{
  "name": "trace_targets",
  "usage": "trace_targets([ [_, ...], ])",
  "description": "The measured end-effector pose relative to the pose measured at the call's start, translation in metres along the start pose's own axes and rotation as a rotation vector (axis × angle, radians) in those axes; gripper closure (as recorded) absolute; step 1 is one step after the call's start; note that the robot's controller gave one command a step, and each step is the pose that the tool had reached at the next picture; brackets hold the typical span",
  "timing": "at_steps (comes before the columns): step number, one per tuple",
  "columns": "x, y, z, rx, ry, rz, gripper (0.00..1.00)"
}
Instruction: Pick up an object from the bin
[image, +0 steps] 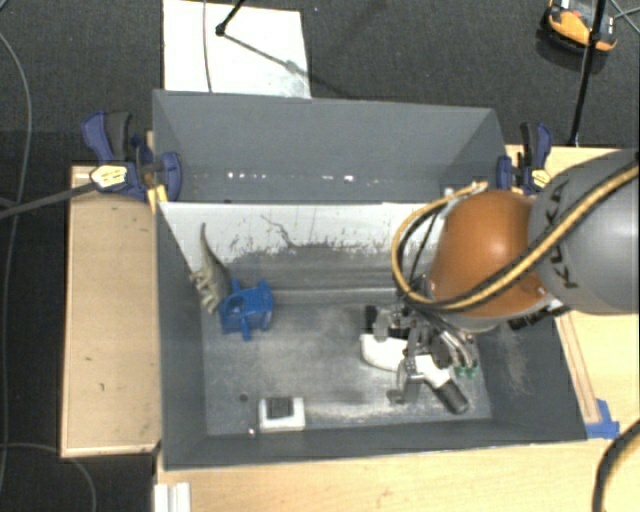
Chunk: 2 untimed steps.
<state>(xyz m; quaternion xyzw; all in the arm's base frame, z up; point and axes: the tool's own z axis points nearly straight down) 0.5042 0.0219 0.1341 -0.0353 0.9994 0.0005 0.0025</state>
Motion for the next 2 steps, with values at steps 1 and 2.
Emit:
trace_targets([
  [1, -0.010, -0.027, 0.005, 0.000, 0.003, -0.038, 0.00],
  [2, -0.027, -0.051, 0.024, 0.001, -0.006, -0.142, 0.00],
])
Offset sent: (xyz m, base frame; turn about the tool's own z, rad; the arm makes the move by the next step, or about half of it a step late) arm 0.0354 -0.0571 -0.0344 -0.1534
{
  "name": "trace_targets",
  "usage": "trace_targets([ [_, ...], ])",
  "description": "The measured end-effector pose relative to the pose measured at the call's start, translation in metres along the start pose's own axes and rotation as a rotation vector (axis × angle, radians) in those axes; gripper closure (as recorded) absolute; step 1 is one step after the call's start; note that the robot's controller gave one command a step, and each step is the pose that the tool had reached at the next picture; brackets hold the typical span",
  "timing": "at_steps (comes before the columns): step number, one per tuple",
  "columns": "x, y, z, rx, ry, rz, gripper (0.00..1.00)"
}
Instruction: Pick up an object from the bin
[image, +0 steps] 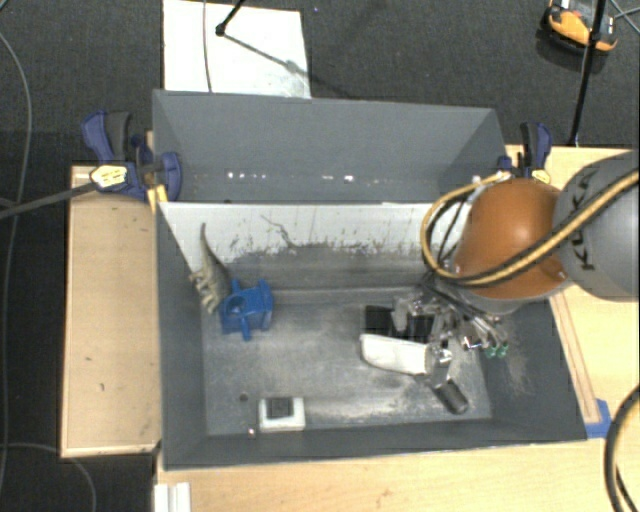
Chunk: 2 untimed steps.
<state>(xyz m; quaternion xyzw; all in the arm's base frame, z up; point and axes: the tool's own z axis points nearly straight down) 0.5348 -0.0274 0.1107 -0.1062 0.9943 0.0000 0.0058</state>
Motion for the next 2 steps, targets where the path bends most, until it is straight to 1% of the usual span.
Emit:
trace_targets([
  [1, -0.003, -0.013, 0.026, -0.002, 0.005, -0.087, 0.00],
  [2, -0.034, -0.009, 0.041, 0.000, -0.004, -0.124, 1.00],
])
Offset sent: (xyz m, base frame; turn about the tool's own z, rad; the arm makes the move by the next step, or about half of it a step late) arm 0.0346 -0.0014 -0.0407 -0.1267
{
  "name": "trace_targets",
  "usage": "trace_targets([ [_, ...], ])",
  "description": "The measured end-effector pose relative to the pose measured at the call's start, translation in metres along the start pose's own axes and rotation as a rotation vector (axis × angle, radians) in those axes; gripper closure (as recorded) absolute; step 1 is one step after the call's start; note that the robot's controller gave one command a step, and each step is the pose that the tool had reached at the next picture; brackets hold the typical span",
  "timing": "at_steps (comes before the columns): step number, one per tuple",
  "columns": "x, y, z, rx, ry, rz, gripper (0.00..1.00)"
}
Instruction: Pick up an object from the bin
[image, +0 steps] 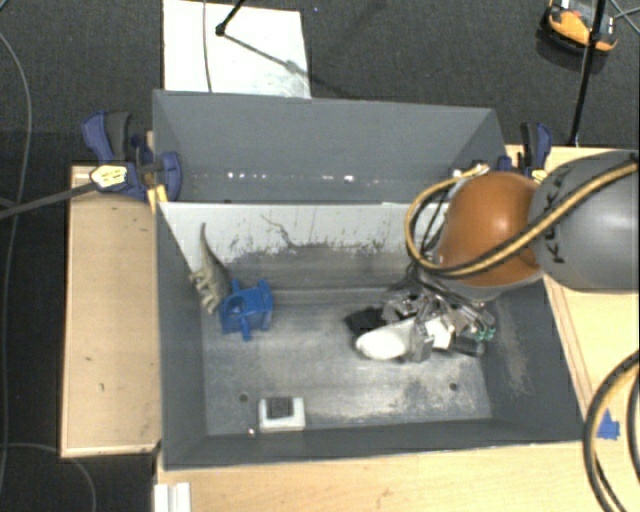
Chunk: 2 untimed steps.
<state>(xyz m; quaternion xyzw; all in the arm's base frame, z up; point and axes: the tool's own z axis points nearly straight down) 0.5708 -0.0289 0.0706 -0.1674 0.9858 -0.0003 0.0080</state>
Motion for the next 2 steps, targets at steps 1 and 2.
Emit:
trace_targets([
  [1, 0.0000, 0.0000, 0.0000, 0.000, 0.000, 0.002, 1.00],
  [2, -0.0093, -0.0024, -0.0001, 0.000, 0.002, -0.021, 1.00],
])
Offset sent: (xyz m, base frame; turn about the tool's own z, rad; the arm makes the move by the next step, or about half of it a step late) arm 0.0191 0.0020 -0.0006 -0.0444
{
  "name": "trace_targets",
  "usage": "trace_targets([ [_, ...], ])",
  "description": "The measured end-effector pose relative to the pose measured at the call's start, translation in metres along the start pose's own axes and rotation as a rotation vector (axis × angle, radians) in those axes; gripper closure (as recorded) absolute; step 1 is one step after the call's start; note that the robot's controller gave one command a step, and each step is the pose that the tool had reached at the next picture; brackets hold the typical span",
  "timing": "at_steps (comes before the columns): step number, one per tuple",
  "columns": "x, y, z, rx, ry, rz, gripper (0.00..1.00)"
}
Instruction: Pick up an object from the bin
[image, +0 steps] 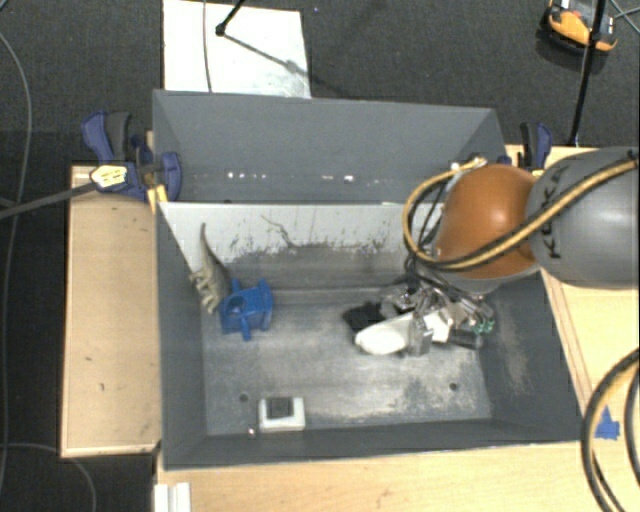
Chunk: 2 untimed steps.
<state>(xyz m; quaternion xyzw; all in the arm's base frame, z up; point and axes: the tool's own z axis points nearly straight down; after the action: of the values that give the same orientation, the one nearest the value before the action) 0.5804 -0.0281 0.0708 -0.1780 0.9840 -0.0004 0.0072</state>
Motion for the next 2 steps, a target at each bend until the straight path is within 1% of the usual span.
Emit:
trace_targets([
  [1, -0.0059, -0.0035, 0.0004, -0.002, 0.000, 0.009, 1.00],
  [2, -0.0028, -0.0115, 0.0001, -0.002, -0.003, -0.017, 1.00],
])
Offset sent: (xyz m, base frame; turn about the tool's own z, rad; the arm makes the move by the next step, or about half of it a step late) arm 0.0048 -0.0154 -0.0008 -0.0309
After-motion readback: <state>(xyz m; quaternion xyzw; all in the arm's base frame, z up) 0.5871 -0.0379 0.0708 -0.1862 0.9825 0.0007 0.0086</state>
